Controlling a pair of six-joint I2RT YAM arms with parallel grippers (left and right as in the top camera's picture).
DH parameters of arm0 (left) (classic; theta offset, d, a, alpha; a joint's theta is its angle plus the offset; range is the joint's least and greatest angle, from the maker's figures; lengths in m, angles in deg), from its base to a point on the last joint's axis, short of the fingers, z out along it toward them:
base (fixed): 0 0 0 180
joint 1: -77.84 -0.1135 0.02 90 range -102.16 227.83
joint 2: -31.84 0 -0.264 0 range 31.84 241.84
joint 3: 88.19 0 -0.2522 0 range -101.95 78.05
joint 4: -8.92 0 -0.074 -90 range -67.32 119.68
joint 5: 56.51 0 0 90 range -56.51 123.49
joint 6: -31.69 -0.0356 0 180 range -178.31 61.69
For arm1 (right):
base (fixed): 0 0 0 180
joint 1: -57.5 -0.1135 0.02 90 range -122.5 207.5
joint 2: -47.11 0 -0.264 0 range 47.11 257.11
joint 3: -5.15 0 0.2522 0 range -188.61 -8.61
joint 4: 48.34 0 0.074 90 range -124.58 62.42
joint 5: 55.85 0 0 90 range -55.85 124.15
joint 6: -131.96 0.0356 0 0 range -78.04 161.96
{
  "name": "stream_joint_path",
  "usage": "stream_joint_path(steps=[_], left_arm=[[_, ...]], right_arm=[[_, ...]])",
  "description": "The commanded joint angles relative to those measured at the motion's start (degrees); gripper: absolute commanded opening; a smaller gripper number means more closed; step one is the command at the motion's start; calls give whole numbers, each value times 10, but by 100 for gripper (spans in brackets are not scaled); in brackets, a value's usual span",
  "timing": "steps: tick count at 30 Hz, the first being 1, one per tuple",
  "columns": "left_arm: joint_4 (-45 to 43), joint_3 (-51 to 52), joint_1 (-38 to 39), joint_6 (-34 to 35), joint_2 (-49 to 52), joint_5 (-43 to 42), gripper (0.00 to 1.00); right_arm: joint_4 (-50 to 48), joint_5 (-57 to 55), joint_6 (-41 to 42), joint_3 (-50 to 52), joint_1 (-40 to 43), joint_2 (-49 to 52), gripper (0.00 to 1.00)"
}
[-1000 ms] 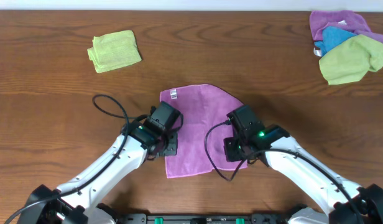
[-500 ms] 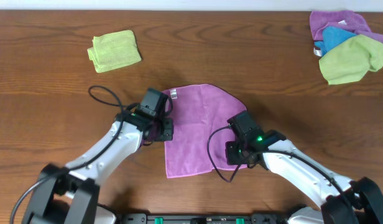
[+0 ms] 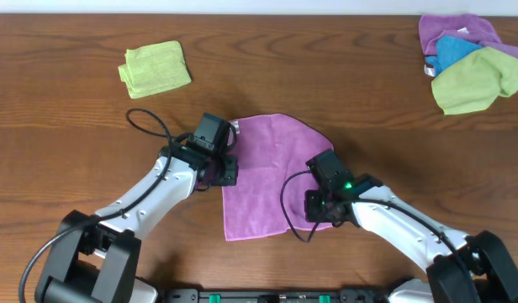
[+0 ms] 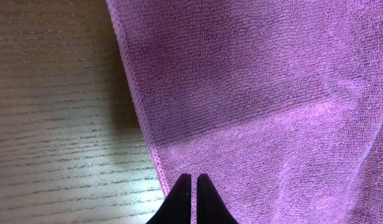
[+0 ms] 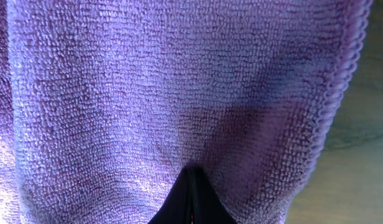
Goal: Fold the cloth
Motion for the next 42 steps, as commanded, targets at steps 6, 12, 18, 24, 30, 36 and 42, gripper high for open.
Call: stream_joint_path(steps=[6, 12, 18, 24, 30, 36, 42], left_arm=[[1, -12, -2, -23, 4, 7, 7], [0, -12, -2, -28, 4, 9, 7], [-13, -13, -2, -28, 8, 19, 6], [-30, -38, -3, -35, 26, 20, 6], [-17, -110, -22, -43, 79, 19, 6], [16, -182, -35, -60, 128, 17, 6], [37, -243, -36, -72, 175, 4, 6]], right_arm=[[41, 63, 71, 44, -57, 40, 2], [27, 28, 110, 44, -122, 36, 2], [-5, 24, 101, 34, -104, 35, 1], [17, -5, 28, -22, -21, 35, 2], [30, -29, -63, -109, 35, 35, 1], [39, -29, -124, -202, 104, 37, 2], [37, 2, -155, -250, 158, 96, 2]])
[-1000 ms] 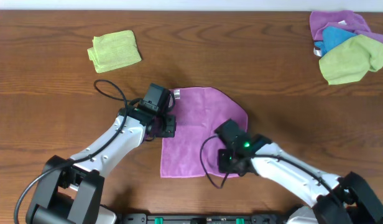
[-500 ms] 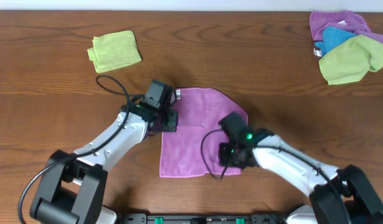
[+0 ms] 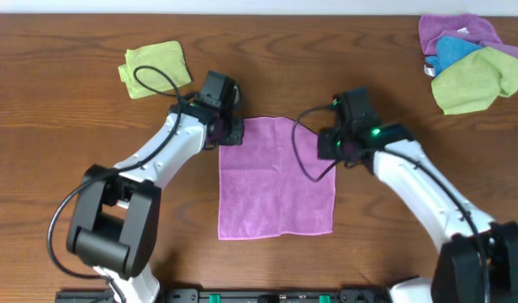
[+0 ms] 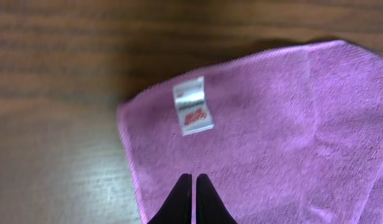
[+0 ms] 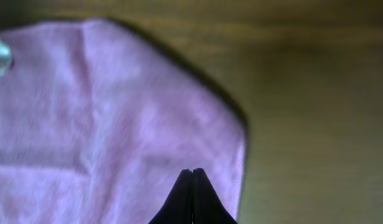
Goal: Fold the cloth
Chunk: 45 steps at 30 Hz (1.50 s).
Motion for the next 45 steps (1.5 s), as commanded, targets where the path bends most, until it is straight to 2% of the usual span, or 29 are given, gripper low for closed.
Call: stream_joint_path(steps=[1, 13, 22, 31, 45], left_arm=[[11, -35, -2, -17, 25, -8, 6], [58, -38, -2, -17, 26, -8, 6], [47, -38, -3, -17, 75, -13, 6], [39, -38, -3, -17, 79, -10, 6], [-1, -39, -3, -16, 101, -10, 6]], right_arm=[[3, 22, -31, -18, 17, 46, 2], [-29, 54, -32, -35, 9, 99, 2], [-49, 88, -32, -35, 9, 131, 1], [-58, 88, -33, -35, -3, 136, 2], [-98, 92, -31, -37, -9, 215, 1]])
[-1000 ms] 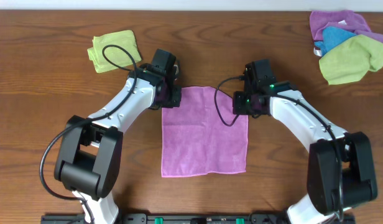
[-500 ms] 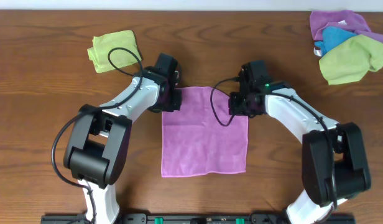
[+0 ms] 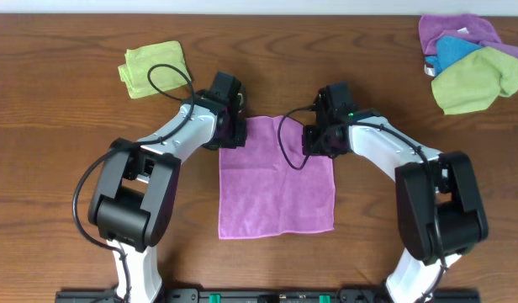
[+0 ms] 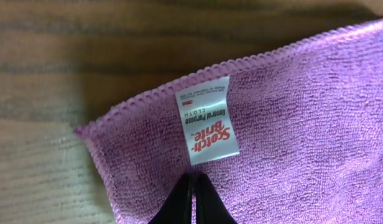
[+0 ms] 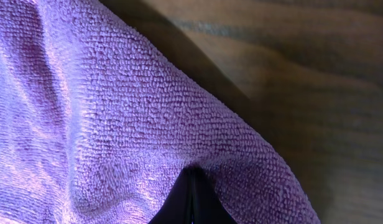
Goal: Fold the cloth
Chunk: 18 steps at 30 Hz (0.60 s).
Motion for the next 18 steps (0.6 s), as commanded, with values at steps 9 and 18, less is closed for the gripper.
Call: stream_joint_path(steps=[9, 18], left_arm=[[-18, -23, -13, -12, 36, -3, 6], [52, -150, -13, -38, 137, -2, 6]], right_arm=[[-12, -12, -2, -13, -5, 30, 2], [-16, -24, -2, -31, 12, 30, 2]])
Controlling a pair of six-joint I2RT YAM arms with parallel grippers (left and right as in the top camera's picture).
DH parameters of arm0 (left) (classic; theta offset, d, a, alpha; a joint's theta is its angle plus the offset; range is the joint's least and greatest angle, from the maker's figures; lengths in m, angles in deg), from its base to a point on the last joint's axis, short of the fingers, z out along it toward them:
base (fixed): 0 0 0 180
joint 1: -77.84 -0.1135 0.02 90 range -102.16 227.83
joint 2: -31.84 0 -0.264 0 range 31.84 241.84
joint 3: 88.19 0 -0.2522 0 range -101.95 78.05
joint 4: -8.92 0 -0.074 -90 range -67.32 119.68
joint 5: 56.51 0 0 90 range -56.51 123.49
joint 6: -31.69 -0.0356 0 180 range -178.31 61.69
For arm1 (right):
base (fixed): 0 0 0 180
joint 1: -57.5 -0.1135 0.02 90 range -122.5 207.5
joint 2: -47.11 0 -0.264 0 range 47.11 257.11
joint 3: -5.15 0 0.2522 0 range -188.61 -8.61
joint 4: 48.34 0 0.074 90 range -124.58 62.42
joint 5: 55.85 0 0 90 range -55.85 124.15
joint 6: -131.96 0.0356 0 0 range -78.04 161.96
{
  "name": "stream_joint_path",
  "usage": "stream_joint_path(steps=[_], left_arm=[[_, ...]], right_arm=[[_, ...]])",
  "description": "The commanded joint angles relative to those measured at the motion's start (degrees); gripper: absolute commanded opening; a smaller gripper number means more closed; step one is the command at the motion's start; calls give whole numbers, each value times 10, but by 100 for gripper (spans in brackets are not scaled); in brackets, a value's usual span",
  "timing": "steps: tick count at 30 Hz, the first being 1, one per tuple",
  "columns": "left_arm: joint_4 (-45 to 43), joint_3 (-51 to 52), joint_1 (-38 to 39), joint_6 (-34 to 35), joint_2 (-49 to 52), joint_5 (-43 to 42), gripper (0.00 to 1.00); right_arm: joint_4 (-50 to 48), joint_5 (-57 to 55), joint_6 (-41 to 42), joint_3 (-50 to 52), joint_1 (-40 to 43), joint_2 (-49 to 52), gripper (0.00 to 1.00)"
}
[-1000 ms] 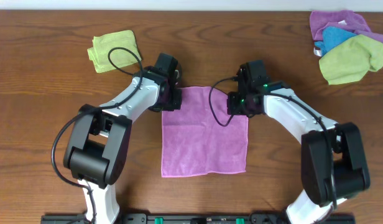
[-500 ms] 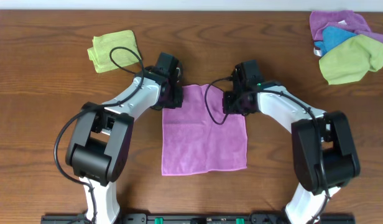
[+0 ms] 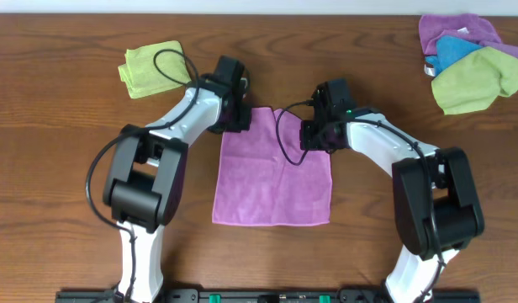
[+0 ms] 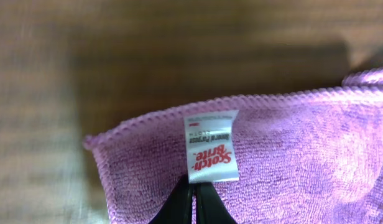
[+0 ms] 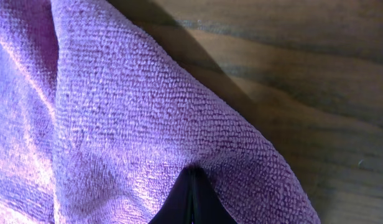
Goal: Fold the cloth
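A purple cloth lies spread on the wooden table, roughly square, its near edge at the front. My left gripper is shut on the cloth's far left corner, where a white label shows just ahead of the fingertips. My right gripper is shut on the far right corner, with the purple pile bunched over its closed fingertips. Both far corners sit a little raised off the wood.
A folded lime-green cloth lies at the far left. A heap of purple, blue and green cloths sits at the far right corner. Bare wooden table surrounds the cloth.
Both grippers, still shut on the far corners, have moved slightly farther away, and the whole cloth has slid with them; its near edge now lies farther from the front.
First both grippers were shut on the cloth near the front, the cloth rumpled with a rounded far edge. Then they stood at the far side with the cloth spread square. Since then they have kept the far corners and drawn the cloth a little farther back.
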Motion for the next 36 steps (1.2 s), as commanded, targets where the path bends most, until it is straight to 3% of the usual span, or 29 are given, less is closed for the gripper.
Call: stream_joint_path(steps=[1, 8, 15, 26, 33, 36], left_arm=[[24, -45, -4, -30, 65, 9, 6], [70, -148, -4, -38, 115, 19, 6], [94, -153, -4, -40, 118, 33, 6], [139, -153, -5, -35, 118, 64, 6], [155, -147, -23, -2, 118, 73, 6], [171, -146, -33, -3, 118, 65, 6]], right_arm=[[-1, -21, -2, -16, 16, 15, 1], [2, -30, -10, -68, 45, 32, 2], [53, -31, -18, -157, 52, 98, 1], [134, -51, -54, -260, 46, 97, 2], [205, -91, -36, -271, 32, 80, 1], [206, -117, -34, -238, 3, 30, 1]])
